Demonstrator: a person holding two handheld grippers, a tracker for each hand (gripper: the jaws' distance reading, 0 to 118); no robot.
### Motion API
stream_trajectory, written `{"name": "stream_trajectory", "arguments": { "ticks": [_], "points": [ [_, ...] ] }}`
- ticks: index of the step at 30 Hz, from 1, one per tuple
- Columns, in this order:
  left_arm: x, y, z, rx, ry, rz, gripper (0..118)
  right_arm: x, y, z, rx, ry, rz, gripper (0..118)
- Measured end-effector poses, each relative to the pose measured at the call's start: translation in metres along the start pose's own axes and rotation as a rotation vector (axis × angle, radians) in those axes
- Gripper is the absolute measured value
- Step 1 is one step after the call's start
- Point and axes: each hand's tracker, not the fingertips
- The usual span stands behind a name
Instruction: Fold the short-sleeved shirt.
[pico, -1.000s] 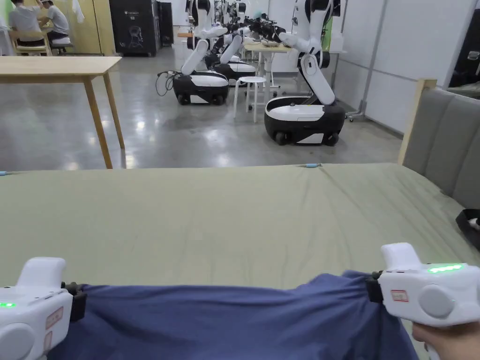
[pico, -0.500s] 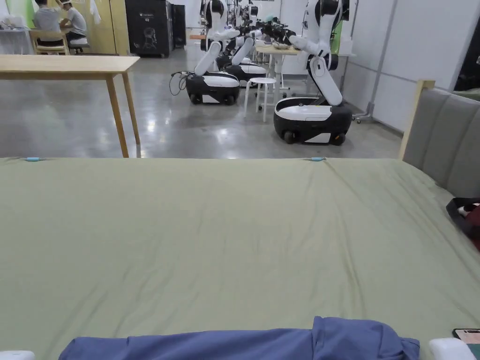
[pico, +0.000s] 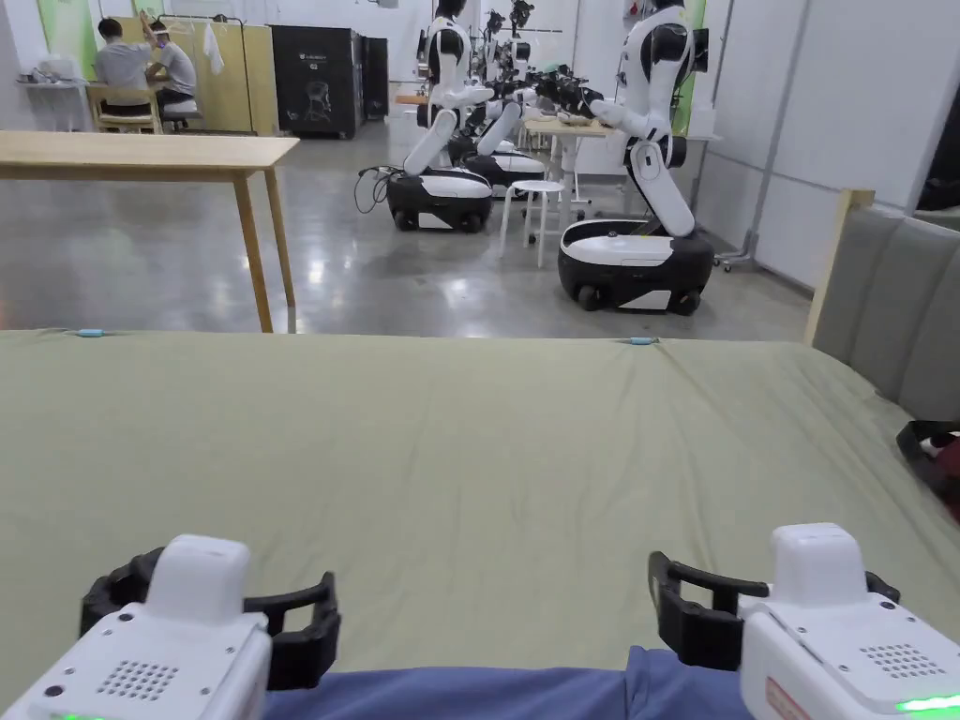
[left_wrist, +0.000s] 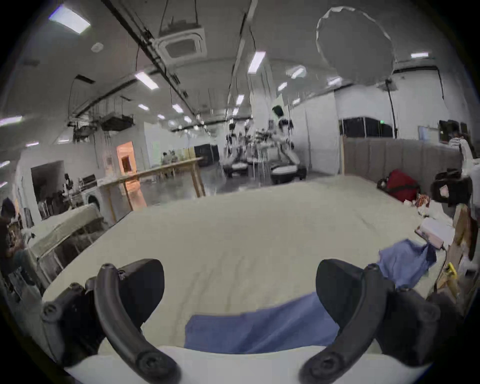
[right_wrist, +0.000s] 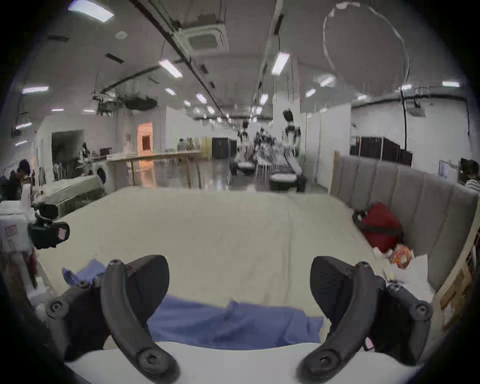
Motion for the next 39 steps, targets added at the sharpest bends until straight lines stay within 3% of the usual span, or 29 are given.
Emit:
{"name": "stream_trajectory", "arguments": {
  "ticks": [1, 2, 3, 4, 5, 6, 11, 15, 18, 19, 20, 21, 22, 23, 27, 30, 32, 34, 36, 37, 38, 39],
  "points": [
    [0.005, 0.003, -0.003, -0.003, -0.009, -0.001, 111, -0.005, -0.003, -0.001, 0.017, 0.014, -0.008, 100],
    [0.008, 0.004, -0.007, -0.016, -0.011, 0.001, 102, -0.010, -0.005, -0.003, 0.025, 0.011, -0.017, 80],
    [0.012, 0.004, -0.008, -0.021, -0.010, 0.002, 77, -0.015, -0.007, -0.004, 0.024, -0.009, -0.014, 38],
    [0.018, 0.003, -0.008, -0.021, 0.000, -0.004, 43, -0.020, -0.009, -0.008, 0.020, -0.039, -0.001, 11],
    [0.022, 0.003, -0.009, -0.026, 0.005, -0.008, 7, -0.021, -0.012, -0.010, 0.012, -0.044, 0.002, 6],
    [0.023, 0.002, -0.011, -0.043, 0.010, -0.012, 0, -0.020, -0.014, -0.008, 0.016, -0.030, -0.007, 6],
    [0.015, -0.008, -0.007, -0.058, -0.021, -0.011, 0, -0.019, -0.014, -0.003, 0.004, 0.005, -0.008, 4],
    [-0.033, -0.027, -0.005, -0.132, -0.037, 0.154, 1, -0.019, -0.013, 0.002, 0.008, 0.012, -0.017, 4],
    [-0.083, -0.055, -0.004, -0.208, -0.091, 0.333, 9, -0.022, -0.015, 0.005, 0.003, 0.026, -0.021, 4],
    [-0.101, -0.067, -0.003, -0.236, -0.092, 0.381, 21, -0.024, -0.018, 0.007, 0.001, 0.028, -0.022, 4],
    [-0.115, -0.078, -0.004, -0.266, -0.102, 0.404, 42, -0.025, -0.019, 0.007, -0.001, 0.030, -0.022, 4],
    [-0.132, -0.092, -0.007, -0.306, -0.110, 0.456, 89, -0.027, -0.022, 0.008, -0.005, 0.033, -0.025, 4],
    [-0.142, -0.101, -0.006, -0.362, -0.140, 0.497, 116, -0.028, -0.024, 0.008, -0.010, 0.038, -0.032, 4],
    [-0.155, -0.120, -0.003, -0.309, -0.174, 0.564, 118, -0.029, -0.026, 0.008, -0.017, 0.044, -0.038, 4],
    [-0.193, -0.171, -0.009, -0.433, -0.235, 0.833, 118, -0.035, -0.031, 0.008, -0.037, 0.050, -0.042, 4],
    [-0.202, -0.215, -0.027, -0.498, -0.459, 1.165, 118, -0.035, -0.032, 0.006, -0.049, 0.051, -0.044, 4],
    [-0.196, -0.222, -0.036, -0.351, -0.599, 1.300, 118, -0.035, -0.032, 0.006, -0.052, 0.048, -0.047, 4],
    [-0.187, -0.224, -0.052, -0.372, -0.704, 1.440, 118, -0.035, -0.030, 0.006, -0.052, 0.044, -0.051, 4],
    [-0.172, -0.224, -0.067, -0.384, -0.705, 1.425, 115, -0.034, -0.029, 0.006, -0.051, 0.037, -0.055, 4],
    [-0.166, -0.219, -0.070, -0.390, -0.690, 1.388, 106, -0.034, -0.029, 0.006, -0.052, 0.035, -0.058, 4],
    [-0.161, -0.216, -0.073, -0.417, -0.669, 1.333, 78, -0.034, -0.029, 0.006, -0.052, 0.032, -0.060, 4],
    [-0.153, -0.215, -0.077, -0.462, -0.625, 1.311, 19, -0.034, -0.029, 0.006, -0.053, 0.030, -0.061, 4]
  ]
}}
